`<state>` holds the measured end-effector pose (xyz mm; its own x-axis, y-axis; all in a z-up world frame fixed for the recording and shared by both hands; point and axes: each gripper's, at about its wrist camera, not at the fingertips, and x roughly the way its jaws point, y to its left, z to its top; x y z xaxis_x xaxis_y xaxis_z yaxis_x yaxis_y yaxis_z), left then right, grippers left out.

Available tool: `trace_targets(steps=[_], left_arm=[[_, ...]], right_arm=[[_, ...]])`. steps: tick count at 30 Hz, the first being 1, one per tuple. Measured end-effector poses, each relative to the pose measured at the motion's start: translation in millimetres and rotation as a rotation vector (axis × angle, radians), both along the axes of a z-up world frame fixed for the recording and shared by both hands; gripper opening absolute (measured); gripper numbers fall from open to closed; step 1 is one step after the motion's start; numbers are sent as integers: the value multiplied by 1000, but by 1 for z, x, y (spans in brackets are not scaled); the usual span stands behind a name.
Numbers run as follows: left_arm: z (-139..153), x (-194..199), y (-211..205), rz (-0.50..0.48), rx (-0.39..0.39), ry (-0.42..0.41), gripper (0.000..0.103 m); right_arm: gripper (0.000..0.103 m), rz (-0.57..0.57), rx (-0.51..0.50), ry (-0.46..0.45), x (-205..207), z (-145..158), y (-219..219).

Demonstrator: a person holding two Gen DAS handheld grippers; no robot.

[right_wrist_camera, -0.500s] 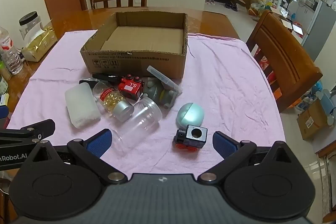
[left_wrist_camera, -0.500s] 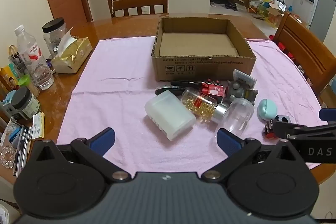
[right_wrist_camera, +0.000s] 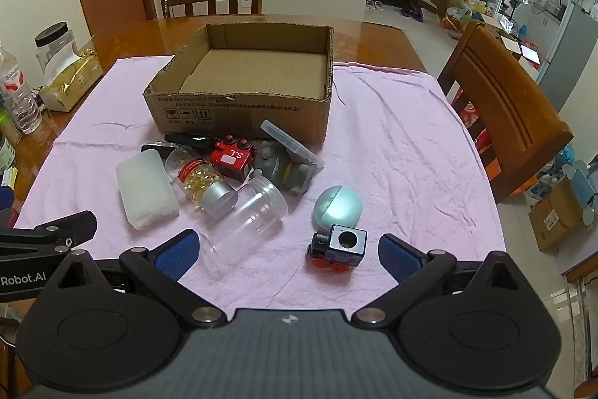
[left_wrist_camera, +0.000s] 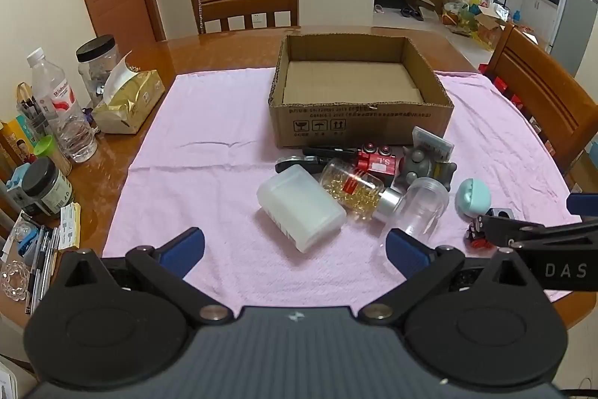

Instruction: Organize rigid objects

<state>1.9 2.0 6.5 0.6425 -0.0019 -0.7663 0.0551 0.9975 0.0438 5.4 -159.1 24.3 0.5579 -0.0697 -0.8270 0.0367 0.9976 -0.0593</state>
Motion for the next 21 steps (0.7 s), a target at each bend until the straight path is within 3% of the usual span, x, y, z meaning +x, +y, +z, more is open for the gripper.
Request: trace_targets(steps=[21], left_arm=[[5, -3, -9, 4, 2, -19, 102]], right_arm=[[103, 15, -6, -6, 3, 3, -6]])
